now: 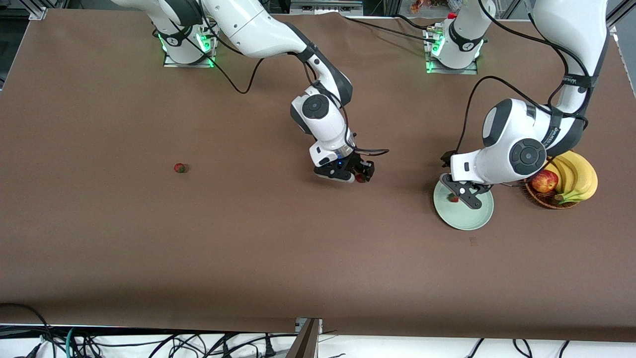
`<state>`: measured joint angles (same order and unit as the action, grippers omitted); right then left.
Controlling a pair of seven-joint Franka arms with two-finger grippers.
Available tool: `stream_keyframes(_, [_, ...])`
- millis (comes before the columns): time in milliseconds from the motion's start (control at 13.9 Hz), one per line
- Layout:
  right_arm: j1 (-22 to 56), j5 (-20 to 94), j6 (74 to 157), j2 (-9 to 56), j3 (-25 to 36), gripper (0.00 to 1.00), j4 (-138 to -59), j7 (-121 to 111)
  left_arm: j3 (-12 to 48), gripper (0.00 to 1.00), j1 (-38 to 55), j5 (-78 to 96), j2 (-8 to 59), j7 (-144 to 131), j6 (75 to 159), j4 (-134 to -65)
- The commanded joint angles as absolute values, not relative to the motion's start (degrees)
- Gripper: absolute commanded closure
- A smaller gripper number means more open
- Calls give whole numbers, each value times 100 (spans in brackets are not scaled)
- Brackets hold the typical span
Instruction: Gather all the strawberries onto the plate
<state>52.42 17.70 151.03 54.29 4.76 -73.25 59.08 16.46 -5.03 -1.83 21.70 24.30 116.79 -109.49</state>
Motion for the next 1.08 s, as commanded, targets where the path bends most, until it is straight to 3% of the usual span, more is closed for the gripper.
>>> stream_keyframes(0, [4757, 1775, 13699, 4792, 624, 0, -7348, 5172, 1941, 0, -554, -9, 1986, 1437, 11637, -11101])
stream_keyframes(216, [4264, 1775, 12047, 4352, 912, 0, -7418, 3678, 2372, 0, -536, -9, 1995, -73, 11663, -11101])
stream_keyframes(505, [4236, 1775, 10023, 4175, 2308, 0, -7427, 1195, 2786, 0, -291, -9, 2319, -1992, 12408, -11092])
stream_keyframes(722, [4228, 1811, 9511, 4166, 3135, 0, -7821, -243, 2769, 0, 192, -70, 2723, -2844, 13207, -11092])
stream_keyframes(1010, [4158, 1854, 9658, 4166, 3796, 0, -8708, -1263, 2716, 0, 676, -472, 3321, -3551, 14244, -11030])
